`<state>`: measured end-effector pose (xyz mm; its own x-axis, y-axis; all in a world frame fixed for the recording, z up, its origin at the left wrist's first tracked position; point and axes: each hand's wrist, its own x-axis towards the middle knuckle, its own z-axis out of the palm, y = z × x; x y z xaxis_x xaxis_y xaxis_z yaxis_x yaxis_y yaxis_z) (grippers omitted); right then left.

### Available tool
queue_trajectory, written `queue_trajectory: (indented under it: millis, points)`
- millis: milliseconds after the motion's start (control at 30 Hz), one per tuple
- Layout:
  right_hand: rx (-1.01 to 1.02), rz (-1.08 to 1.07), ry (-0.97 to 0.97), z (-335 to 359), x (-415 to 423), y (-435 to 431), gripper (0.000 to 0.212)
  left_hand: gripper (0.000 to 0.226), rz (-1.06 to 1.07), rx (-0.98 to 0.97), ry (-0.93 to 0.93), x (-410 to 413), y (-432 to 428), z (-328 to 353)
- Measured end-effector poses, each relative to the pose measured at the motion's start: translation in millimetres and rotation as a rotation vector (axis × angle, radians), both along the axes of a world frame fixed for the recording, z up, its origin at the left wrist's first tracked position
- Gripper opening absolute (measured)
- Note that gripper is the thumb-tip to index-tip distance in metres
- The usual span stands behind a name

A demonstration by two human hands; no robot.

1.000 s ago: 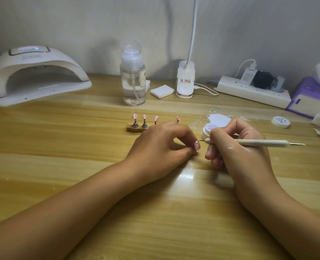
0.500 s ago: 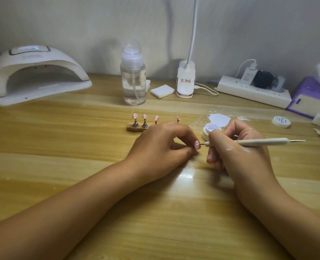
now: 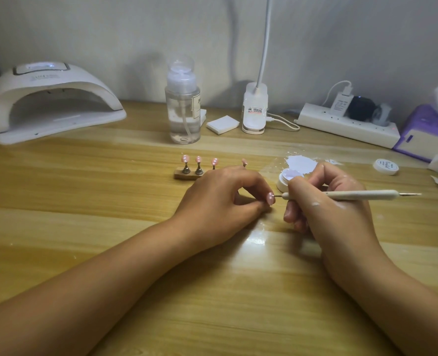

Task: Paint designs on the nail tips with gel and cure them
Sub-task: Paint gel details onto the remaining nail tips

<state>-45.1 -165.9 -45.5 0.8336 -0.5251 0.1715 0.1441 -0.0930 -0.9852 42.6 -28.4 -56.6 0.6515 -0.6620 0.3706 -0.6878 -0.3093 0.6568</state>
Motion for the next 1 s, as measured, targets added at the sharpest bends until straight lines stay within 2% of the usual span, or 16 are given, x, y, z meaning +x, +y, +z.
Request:
queue_trajectory:
  millis: [267,467,600,700,800,900,1000]
  points:
    - [-0.029,0.021,0.006,0,0,0,0.033,0.013,0.003,-0.002,-0.003,0,0,0]
    - [0.064,-0.049,-0.049,3,-1,0,0.035,0.014,0.001,0.000,0.006,-1,0,1]
    - [0.032,-0.038,-0.040,2,-2,0,0.038,0.014,0.005,-0.002,0.010,-1,0,2]
    - [-0.004,-0.022,-0.019,1,-1,0,0.030,0.011,0.005,-0.001,0.012,-1,0,1]
    - [0.024,-0.073,-0.044,-1,-1,-1,0.037,0.012,0.003,-0.001,0.013,-1,0,1]
    - [0.060,-0.128,-0.158,4,-2,-3,0.031,0.011,-0.003,-0.007,0.016,-1,0,1]
    - [-0.030,-0.184,-0.159,5,0,-10,0.022,0.011,-0.007,-0.008,0.017,-2,0,1]
